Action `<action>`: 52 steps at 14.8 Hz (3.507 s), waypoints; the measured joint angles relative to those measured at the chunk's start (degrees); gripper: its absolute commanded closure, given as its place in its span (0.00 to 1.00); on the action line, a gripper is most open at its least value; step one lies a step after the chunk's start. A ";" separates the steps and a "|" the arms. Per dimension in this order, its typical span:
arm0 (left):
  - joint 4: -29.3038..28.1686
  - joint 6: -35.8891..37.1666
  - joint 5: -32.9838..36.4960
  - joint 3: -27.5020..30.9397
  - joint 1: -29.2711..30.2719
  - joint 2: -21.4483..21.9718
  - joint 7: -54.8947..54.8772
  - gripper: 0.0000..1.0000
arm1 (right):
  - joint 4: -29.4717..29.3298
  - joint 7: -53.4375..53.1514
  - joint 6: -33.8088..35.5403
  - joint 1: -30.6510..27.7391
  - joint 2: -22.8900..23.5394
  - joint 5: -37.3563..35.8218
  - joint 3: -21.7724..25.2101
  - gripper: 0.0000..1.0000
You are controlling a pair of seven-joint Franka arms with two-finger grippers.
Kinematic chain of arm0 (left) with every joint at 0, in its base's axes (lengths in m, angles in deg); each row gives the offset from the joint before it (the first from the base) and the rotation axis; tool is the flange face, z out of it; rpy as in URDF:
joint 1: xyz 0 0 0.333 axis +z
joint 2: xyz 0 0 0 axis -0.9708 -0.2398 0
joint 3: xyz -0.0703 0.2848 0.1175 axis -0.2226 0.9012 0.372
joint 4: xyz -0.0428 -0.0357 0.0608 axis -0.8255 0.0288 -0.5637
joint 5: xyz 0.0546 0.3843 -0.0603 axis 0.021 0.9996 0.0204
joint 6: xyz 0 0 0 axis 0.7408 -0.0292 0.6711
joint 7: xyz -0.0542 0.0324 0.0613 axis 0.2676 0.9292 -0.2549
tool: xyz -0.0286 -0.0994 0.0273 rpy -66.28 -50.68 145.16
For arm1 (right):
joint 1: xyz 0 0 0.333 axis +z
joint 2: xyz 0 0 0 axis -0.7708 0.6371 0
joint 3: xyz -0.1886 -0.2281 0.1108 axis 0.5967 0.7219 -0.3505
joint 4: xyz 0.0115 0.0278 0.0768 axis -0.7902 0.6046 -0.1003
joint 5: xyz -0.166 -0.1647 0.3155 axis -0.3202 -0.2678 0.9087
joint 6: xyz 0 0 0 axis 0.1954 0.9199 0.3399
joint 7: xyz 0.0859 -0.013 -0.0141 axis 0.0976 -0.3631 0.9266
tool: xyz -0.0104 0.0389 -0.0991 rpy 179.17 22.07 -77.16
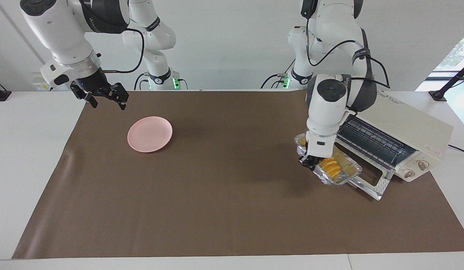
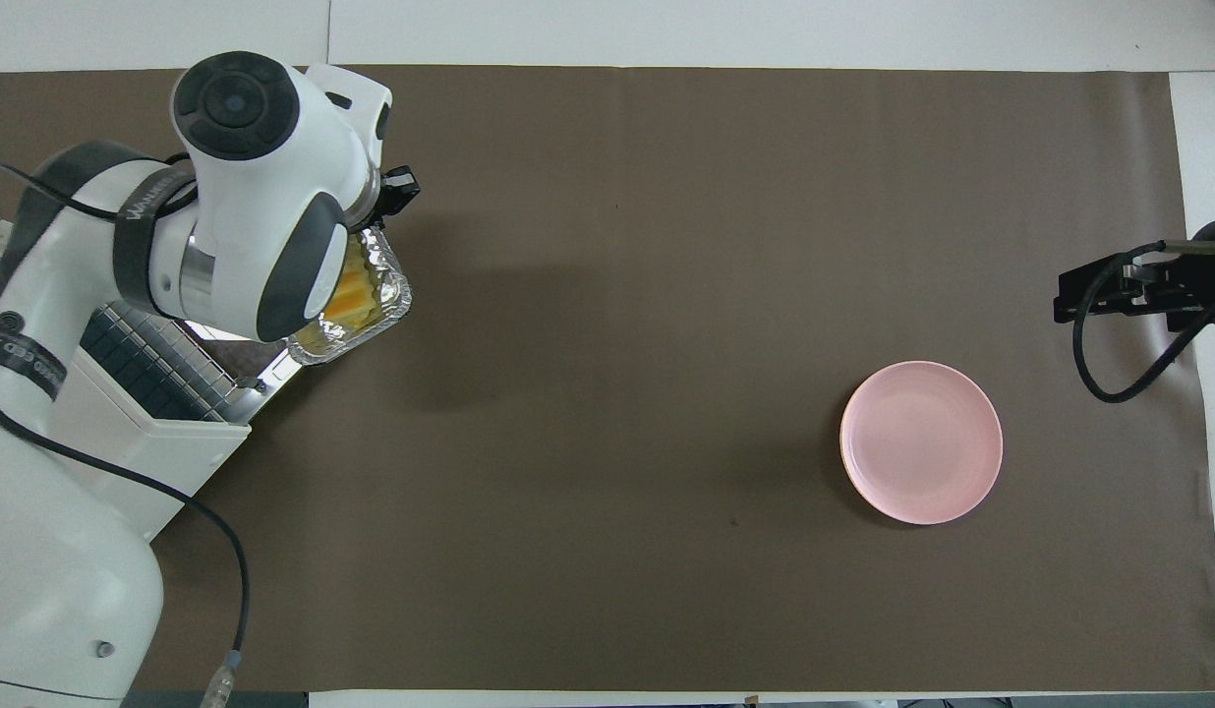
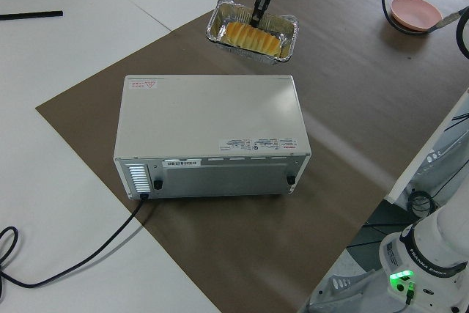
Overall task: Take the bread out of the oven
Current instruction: 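Pull the foil tray out with the left gripper and set it mid-table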
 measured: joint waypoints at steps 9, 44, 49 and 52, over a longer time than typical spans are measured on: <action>20.18 7.99 -1.63 0.09 -12.27 -13.33 0.43 1.00 | 1.45 0.00 0.22 0.00 -0.58 0.00 0.01 0.00; 19.16 -0.90 -0.60 0.87 -22.90 -19.03 4.39 0.00 | 7.28 2.16 -5.31 -1.14 -3.00 0.48 0.30 0.00; 19.28 1.69 -2.23 1.20 -18.54 -12.64 3.94 0.00 | 7.65 2.16 -7.51 -0.91 -3.00 0.62 -0.54 0.01; 18.53 8.06 -2.24 1.51 -13.00 -5.82 -4.08 0.00 | 9.40 1.06 -9.60 0.99 -2.89 1.31 -1.00 0.01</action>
